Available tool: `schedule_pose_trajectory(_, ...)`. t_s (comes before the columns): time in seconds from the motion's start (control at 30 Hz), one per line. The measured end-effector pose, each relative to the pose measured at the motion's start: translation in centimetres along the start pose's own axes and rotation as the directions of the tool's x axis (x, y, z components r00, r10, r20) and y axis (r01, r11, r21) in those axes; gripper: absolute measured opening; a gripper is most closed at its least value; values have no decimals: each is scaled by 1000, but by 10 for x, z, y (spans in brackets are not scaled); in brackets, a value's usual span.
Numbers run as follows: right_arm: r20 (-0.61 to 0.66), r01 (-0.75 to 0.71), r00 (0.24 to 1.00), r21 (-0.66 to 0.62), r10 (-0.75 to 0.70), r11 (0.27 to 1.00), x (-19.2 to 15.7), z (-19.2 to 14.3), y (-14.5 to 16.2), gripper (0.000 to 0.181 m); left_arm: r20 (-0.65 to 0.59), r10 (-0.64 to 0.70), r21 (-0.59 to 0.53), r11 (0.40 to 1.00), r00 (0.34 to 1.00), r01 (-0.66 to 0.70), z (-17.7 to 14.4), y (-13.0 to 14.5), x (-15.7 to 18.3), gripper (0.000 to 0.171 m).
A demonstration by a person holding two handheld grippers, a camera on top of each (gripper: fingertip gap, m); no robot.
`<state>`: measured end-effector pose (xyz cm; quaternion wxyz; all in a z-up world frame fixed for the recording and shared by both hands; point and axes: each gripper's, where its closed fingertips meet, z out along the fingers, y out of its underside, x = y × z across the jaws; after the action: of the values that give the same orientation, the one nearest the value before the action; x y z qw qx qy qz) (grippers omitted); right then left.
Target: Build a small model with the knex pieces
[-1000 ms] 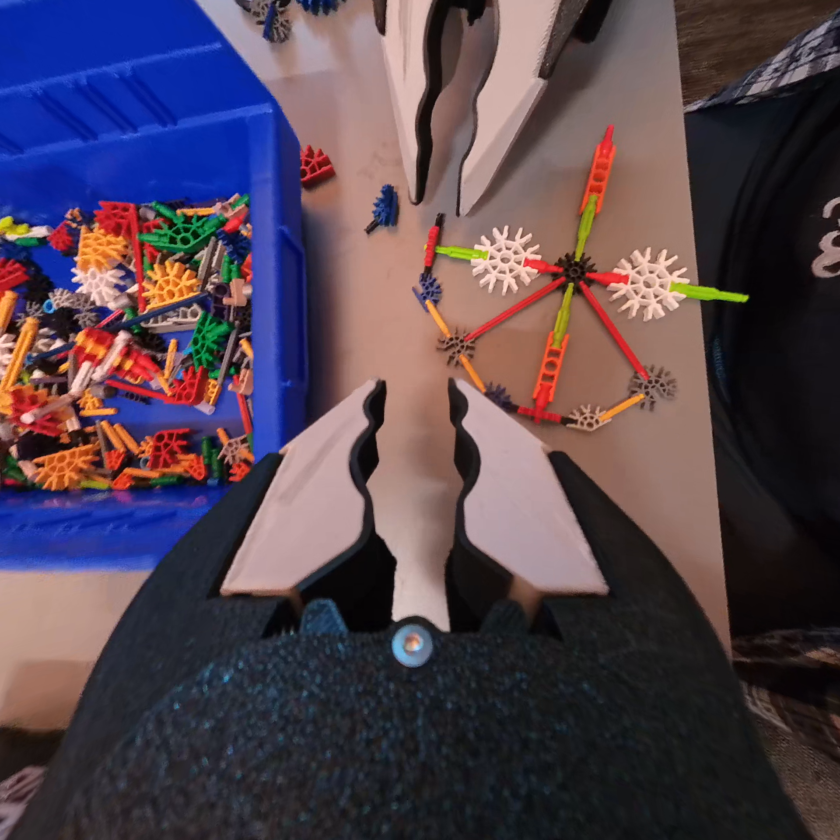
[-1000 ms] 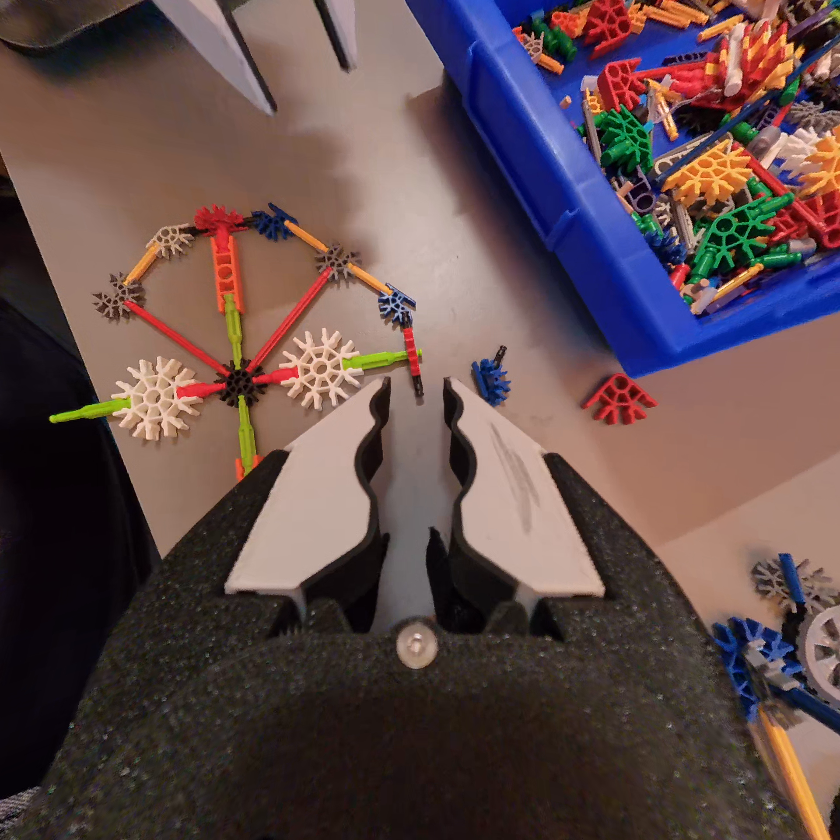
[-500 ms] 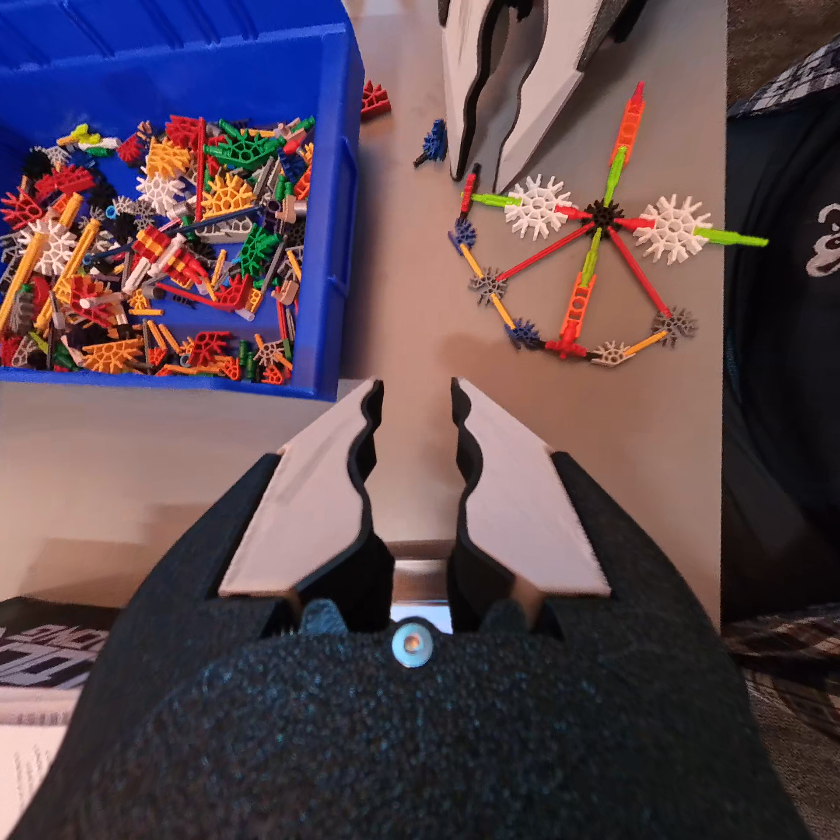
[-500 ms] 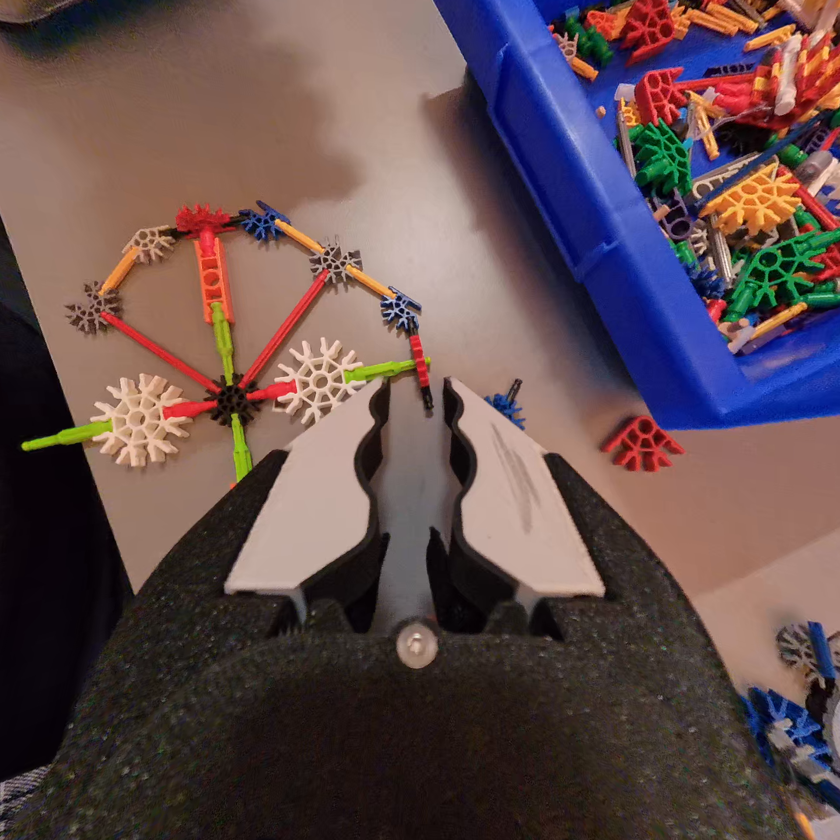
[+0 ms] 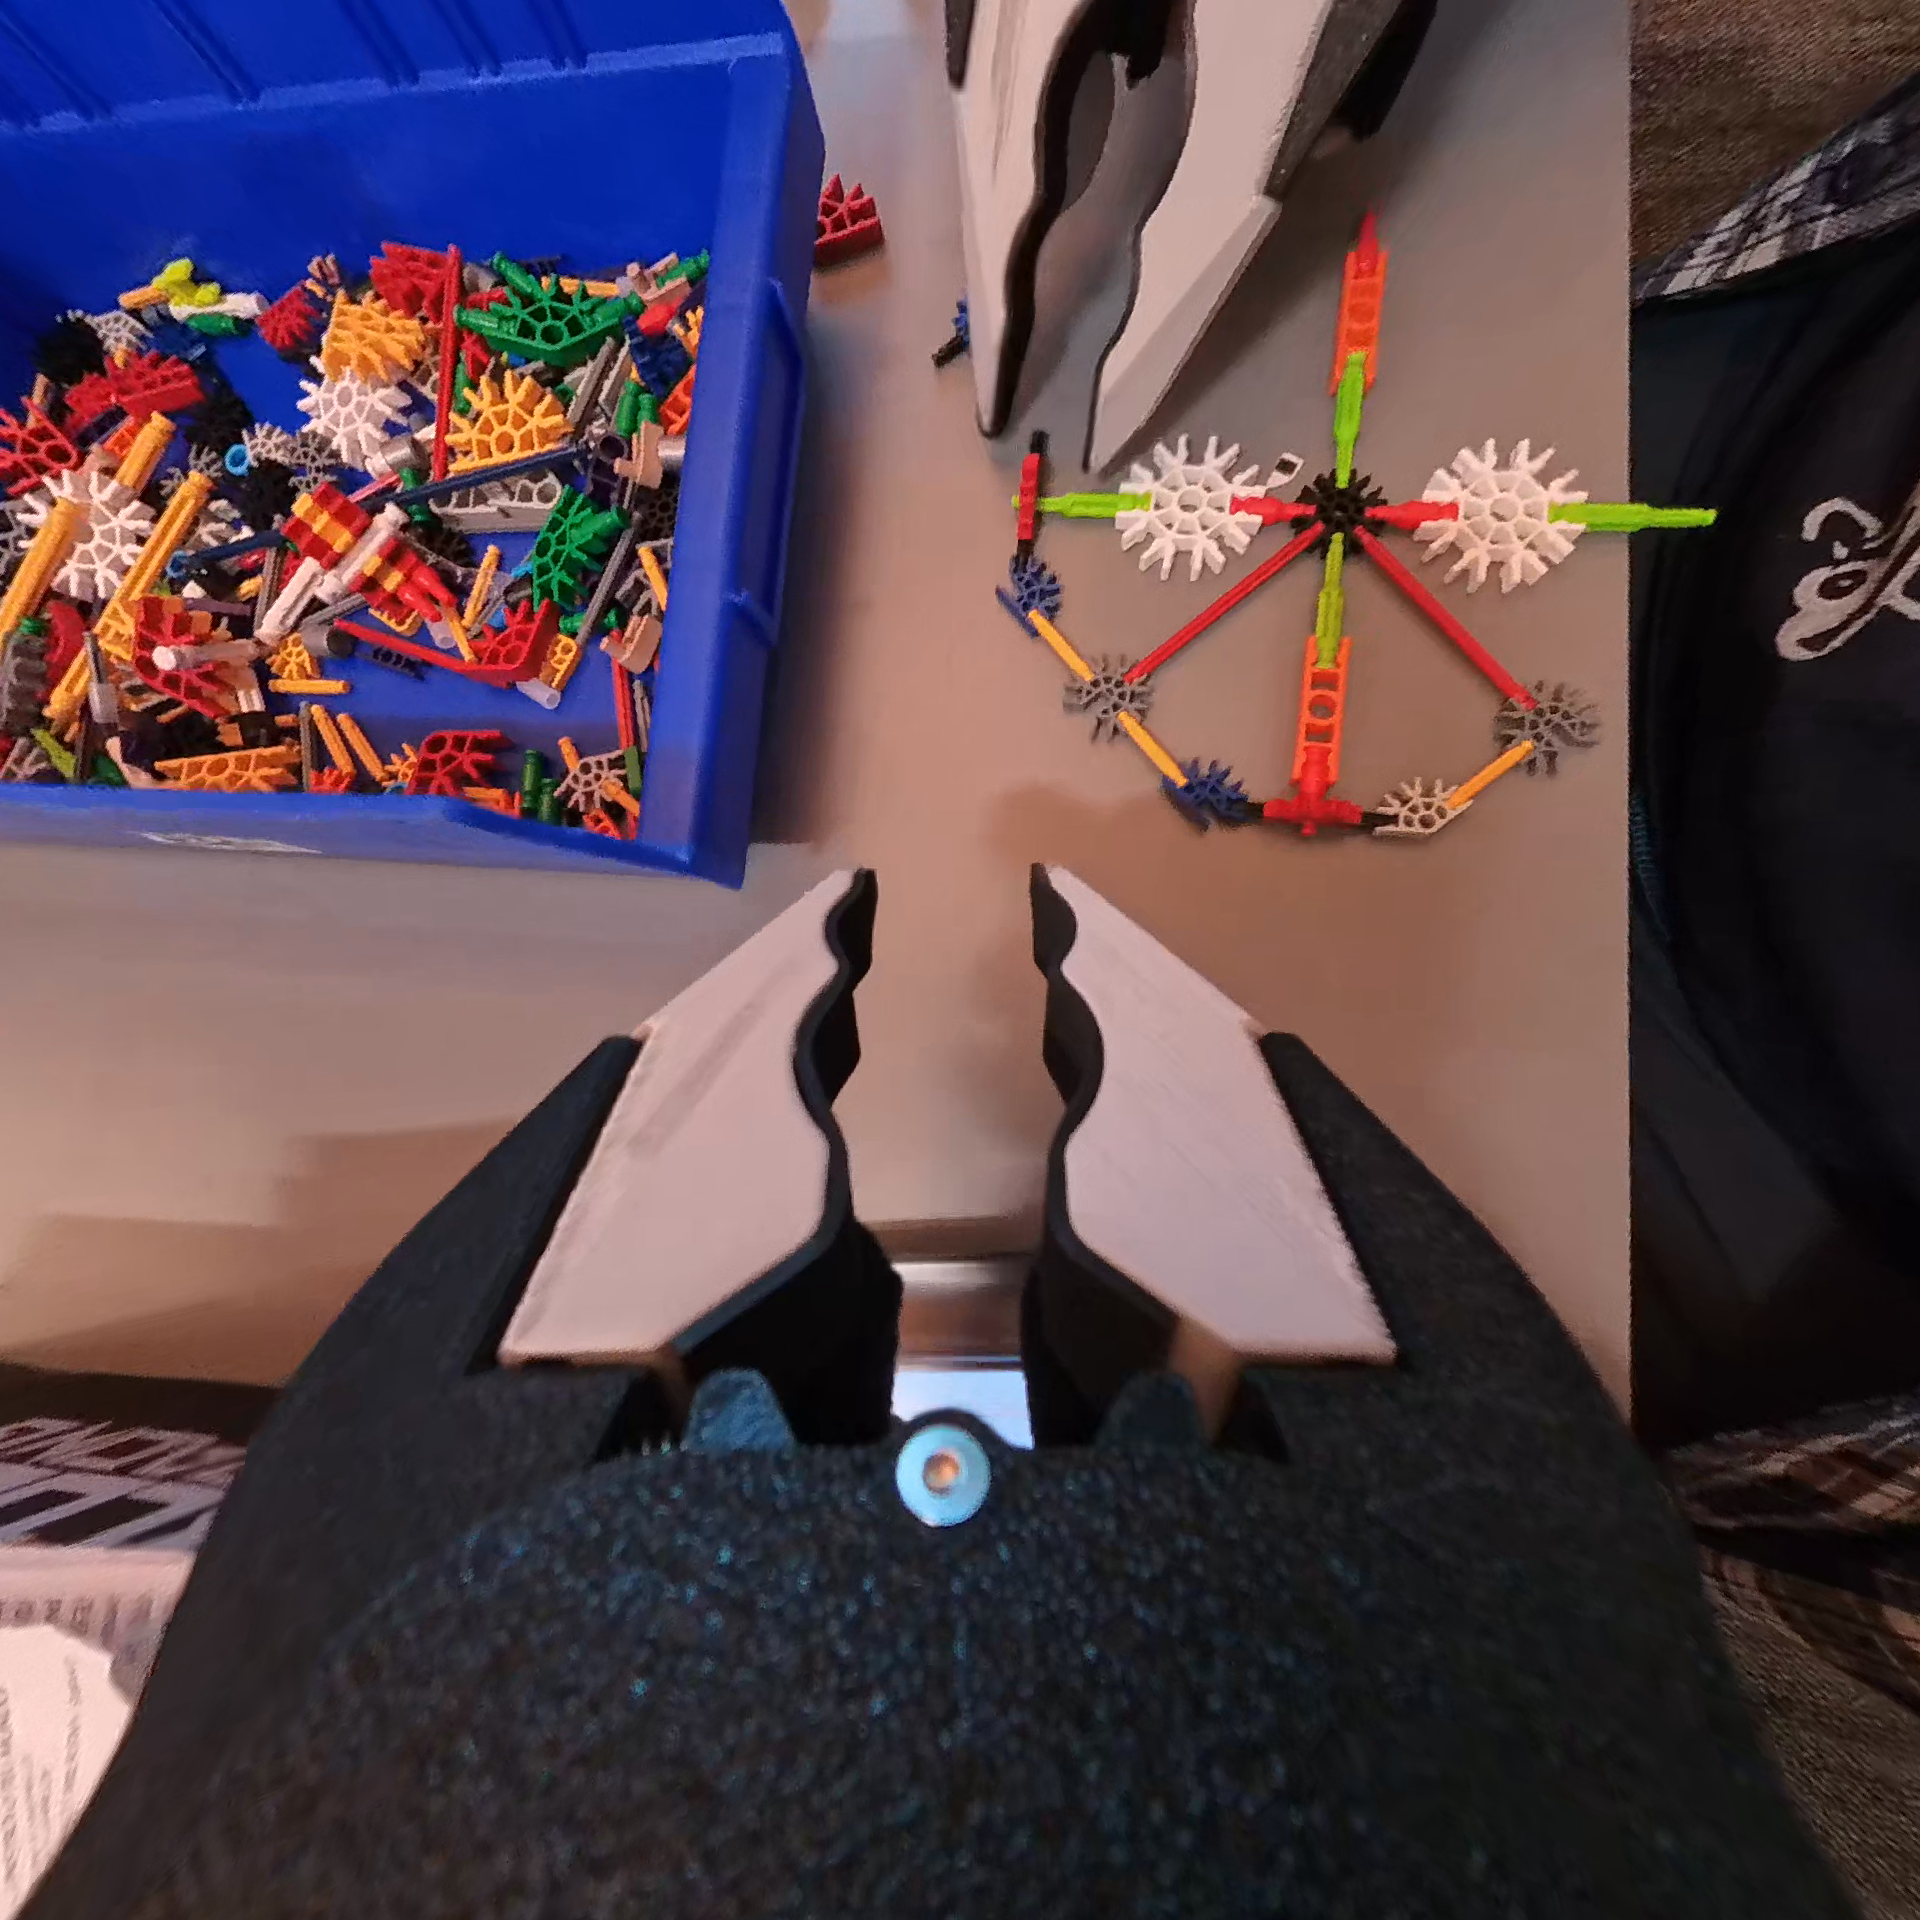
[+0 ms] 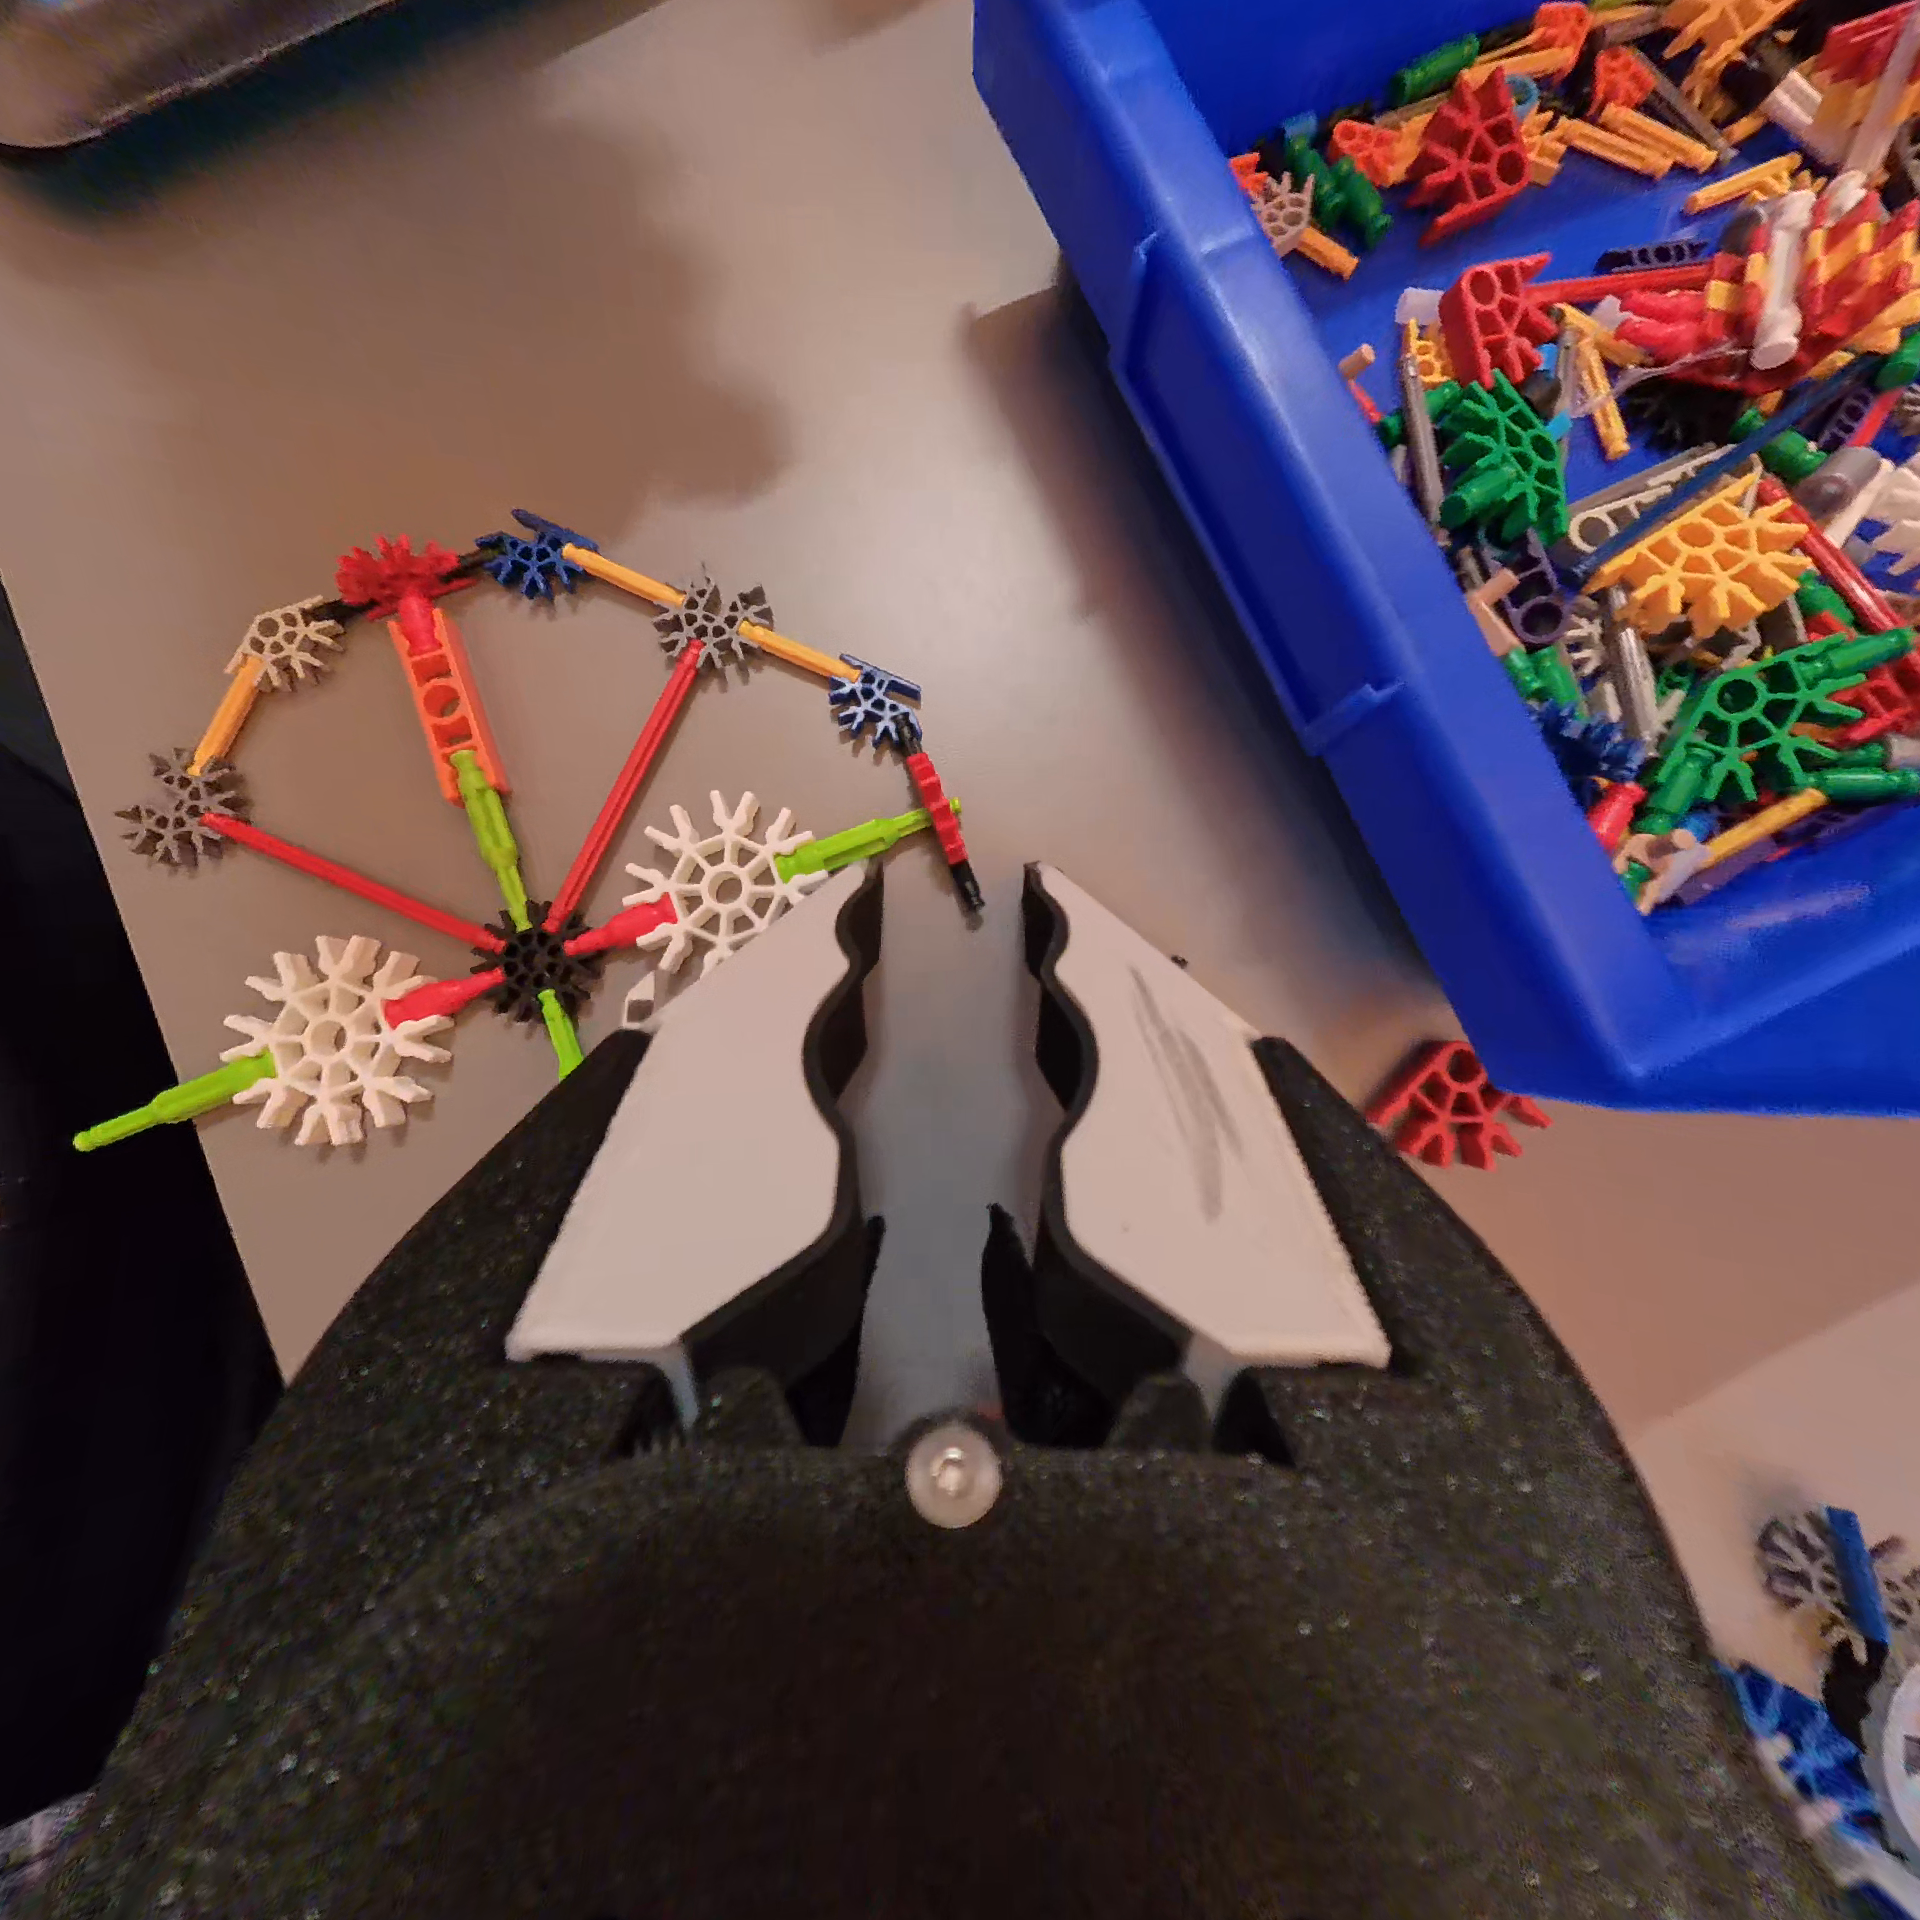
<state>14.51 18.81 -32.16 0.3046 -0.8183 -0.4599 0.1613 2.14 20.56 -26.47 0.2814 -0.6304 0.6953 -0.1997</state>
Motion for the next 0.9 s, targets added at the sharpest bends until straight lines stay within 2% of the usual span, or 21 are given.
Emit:
schedule_pose_trajectory(0.17,-20,-21,1000,28,21,999,3,-21,4,31,-73,36,0,999,997,-36,13,-12,18,30)
schedule_pose_trajectory(0.33,36,-20,999,40,19,999,-14,-36,15,32,-150,111,-50,991,982,-120,32,-14,38,28)
schedule_pose_trajectory(0.6,158,95,982,29,-99,995,-60,-37,26,31,-151,83,-54,994,985,-92,39,-16,23,26)
schedule_pose_trajectory(0.9,140,109,984,18,-111,994,-63,-23,29,20,-124,71,-67,995,990,-79,31,-13,11,25)
